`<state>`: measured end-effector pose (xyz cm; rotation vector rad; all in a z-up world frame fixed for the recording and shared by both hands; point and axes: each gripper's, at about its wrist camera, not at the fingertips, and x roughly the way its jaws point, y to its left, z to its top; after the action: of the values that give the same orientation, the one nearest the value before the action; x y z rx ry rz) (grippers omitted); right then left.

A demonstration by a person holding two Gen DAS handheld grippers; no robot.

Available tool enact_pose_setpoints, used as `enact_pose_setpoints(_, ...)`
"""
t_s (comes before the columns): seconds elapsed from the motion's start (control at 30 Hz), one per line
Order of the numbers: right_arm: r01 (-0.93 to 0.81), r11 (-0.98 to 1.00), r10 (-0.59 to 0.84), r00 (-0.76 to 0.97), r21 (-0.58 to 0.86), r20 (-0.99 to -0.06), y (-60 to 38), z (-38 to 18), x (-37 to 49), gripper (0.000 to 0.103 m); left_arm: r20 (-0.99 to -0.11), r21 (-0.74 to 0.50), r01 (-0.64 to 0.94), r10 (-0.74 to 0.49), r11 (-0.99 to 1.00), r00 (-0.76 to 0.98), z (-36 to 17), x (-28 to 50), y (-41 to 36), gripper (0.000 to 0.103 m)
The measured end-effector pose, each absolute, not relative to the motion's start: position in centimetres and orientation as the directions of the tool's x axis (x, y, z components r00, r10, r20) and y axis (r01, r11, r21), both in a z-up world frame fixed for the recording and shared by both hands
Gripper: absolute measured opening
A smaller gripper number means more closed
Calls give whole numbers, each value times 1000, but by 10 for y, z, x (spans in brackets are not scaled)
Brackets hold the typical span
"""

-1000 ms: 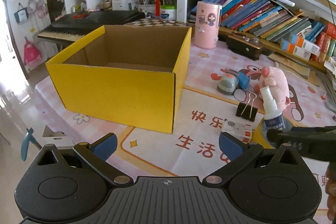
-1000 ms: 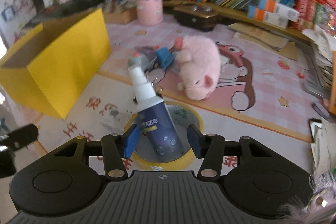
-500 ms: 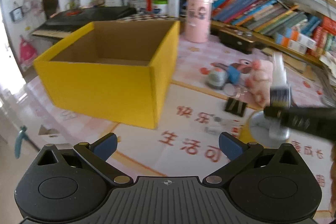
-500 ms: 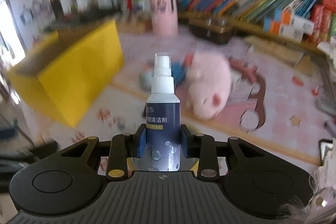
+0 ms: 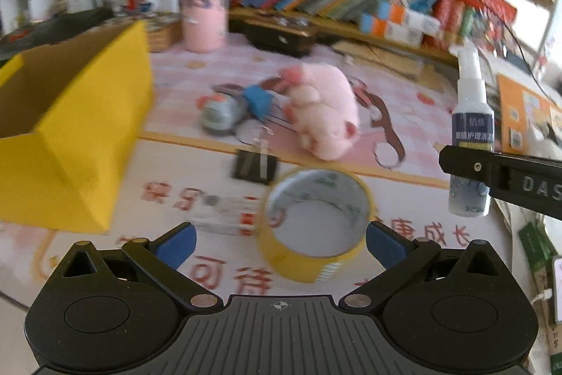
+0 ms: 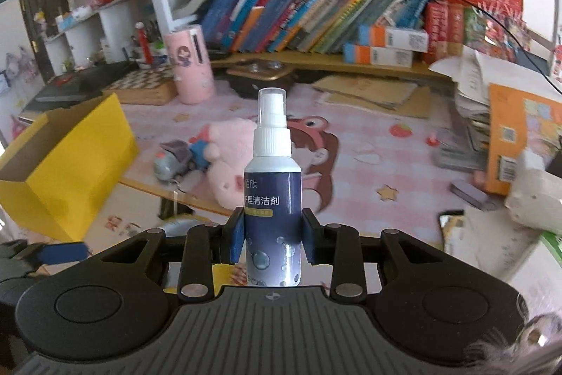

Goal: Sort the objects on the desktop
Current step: 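Grasp the clear tape roll with the left tool while the right tool holds the bottle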

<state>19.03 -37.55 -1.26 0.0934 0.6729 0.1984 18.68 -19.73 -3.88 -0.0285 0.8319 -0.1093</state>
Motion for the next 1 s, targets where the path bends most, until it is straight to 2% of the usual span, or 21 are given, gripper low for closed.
enact_pose_setpoints(0.37,-137,977,210,730,161,-651,-389,-26,193,30,-787,16,128,-66,992,613,-60,213,-224,101)
enact_pose_setpoints(0.43,-134,978,208,727,161,-655,-391,-27,195,30,-794,27,146,-67,989,605,-62,214,-227,97)
enact_pose_setpoints(0.5,-129,978,205,722,163,-661,-392,-29,195,30,-796,35,168,-74,985,601,-64,215,-231,87)
enact_pose_setpoints(0.57,-125,978,205,717,166,-666,-392,-30,195,30,-792,45,182,-76,982,606,-63,213,-233,86)
enact_pose_setpoints(1.0,-178,968,251,702,177,-666,-376,-28,187,30,-694,-84,94,-126,992,708,-17,179,-194,86)
